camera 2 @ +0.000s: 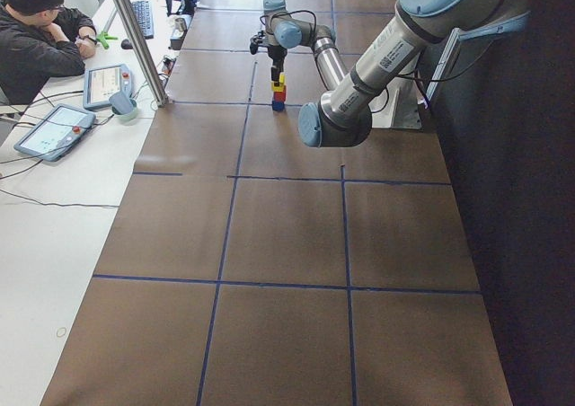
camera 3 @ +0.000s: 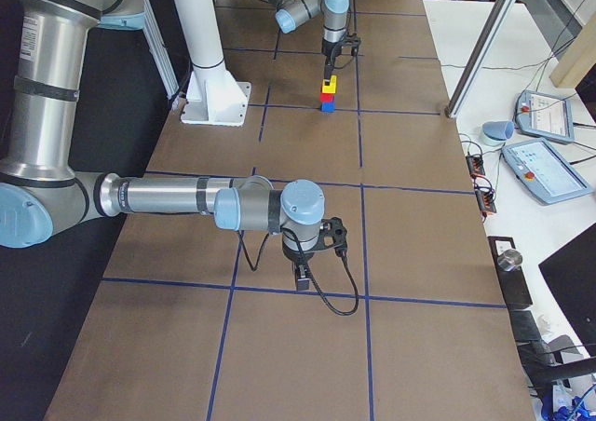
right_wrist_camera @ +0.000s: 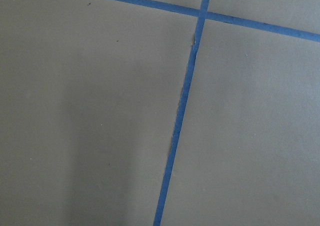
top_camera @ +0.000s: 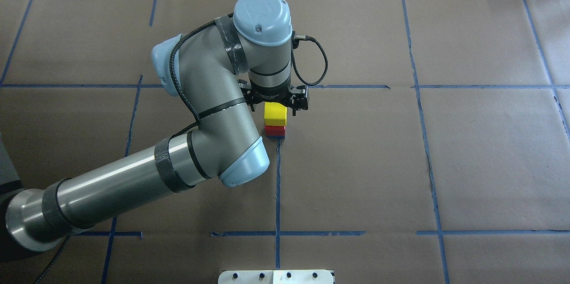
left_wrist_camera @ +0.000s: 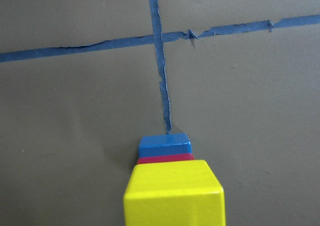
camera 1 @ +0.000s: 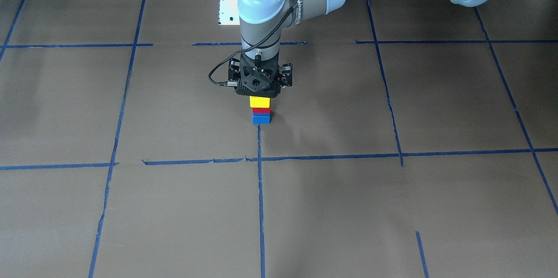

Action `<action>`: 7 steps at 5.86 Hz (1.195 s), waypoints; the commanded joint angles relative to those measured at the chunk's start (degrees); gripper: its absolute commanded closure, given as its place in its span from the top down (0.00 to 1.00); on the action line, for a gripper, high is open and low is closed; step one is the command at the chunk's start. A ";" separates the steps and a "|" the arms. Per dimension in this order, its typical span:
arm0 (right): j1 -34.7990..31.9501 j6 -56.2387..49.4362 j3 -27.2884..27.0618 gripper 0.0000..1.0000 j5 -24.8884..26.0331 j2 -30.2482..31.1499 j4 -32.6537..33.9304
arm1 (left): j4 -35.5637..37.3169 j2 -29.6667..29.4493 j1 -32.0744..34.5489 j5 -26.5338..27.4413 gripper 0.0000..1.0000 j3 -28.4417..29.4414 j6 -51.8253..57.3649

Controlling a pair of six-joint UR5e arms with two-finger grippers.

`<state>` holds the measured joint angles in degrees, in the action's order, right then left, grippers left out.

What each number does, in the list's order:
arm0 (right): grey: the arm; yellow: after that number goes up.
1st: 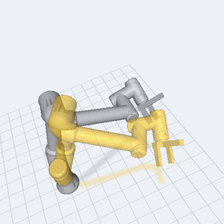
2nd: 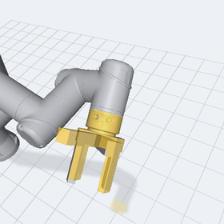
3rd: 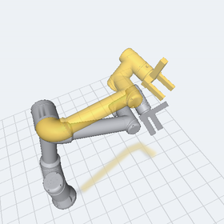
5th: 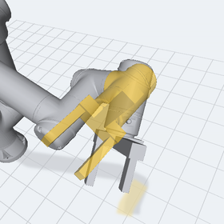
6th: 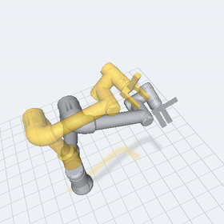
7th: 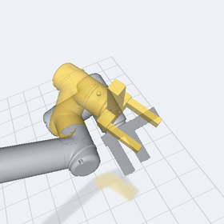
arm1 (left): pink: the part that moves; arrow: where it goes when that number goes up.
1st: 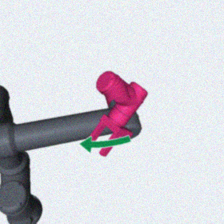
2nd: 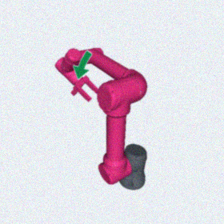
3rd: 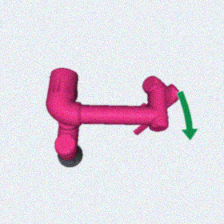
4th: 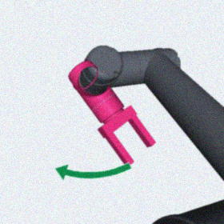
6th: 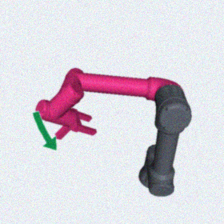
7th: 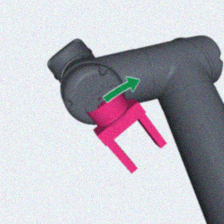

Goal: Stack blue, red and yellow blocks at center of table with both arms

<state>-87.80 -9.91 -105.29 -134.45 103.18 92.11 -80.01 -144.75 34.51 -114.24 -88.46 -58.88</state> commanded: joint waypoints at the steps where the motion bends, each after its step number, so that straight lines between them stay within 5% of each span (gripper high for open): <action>1: 0.00 0.24 0.09 1.00 0.07 0.00 0.09 | 2.21 4.62 3.96 -3.15 1.00 -7.12 4.60; 4: 0.00 0.50 0.17 1.00 0.16 0.09 0.09 | 1.61 29.34 19.74 -12.56 1.00 -20.49 34.05; 7: 0.00 0.51 0.17 1.00 0.16 0.00 0.09 | -0.31 48.90 45.74 -23.09 1.00 -13.18 70.54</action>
<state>-87.80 -9.41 -105.12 -134.30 103.19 92.20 -79.60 -101.28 72.53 -133.77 -105.04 0.43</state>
